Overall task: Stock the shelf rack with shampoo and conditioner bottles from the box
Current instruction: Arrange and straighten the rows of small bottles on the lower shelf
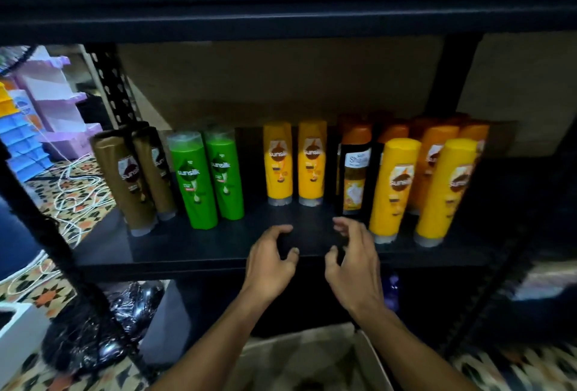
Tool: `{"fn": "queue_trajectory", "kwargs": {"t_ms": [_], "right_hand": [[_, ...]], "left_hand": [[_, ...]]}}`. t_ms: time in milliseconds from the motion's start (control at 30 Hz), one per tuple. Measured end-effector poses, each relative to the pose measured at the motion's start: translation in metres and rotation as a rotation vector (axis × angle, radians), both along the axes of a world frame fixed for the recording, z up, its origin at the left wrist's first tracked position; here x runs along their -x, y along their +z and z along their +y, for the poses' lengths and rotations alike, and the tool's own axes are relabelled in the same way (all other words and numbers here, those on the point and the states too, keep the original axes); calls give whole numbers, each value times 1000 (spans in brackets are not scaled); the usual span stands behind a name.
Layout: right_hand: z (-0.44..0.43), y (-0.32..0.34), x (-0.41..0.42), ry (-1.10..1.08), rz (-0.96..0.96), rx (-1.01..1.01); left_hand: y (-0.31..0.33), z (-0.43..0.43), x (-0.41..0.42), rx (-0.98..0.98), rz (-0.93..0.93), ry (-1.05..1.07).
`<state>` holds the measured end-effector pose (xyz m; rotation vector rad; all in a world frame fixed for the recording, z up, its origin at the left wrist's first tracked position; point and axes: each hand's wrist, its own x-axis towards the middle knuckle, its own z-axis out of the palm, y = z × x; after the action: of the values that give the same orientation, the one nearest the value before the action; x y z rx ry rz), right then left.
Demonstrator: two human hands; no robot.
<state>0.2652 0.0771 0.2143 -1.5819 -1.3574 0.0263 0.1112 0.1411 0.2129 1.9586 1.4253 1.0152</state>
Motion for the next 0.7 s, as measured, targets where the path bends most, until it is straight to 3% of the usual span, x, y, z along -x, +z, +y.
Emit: {"fn": "queue_trajectory", "kwargs": {"t_ms": [133,433,700], "right_hand": [[-20,14,-52,-218,-84,-59],[-28,-2,-158,-489,-23,-56],[-13,-11,-179,-239,229,95]], "left_hand": [[10,-13,-48,-30,29,3],[8,-5,-156,18,-208,-276],[1,10,-185,76,-265,-345]]}}
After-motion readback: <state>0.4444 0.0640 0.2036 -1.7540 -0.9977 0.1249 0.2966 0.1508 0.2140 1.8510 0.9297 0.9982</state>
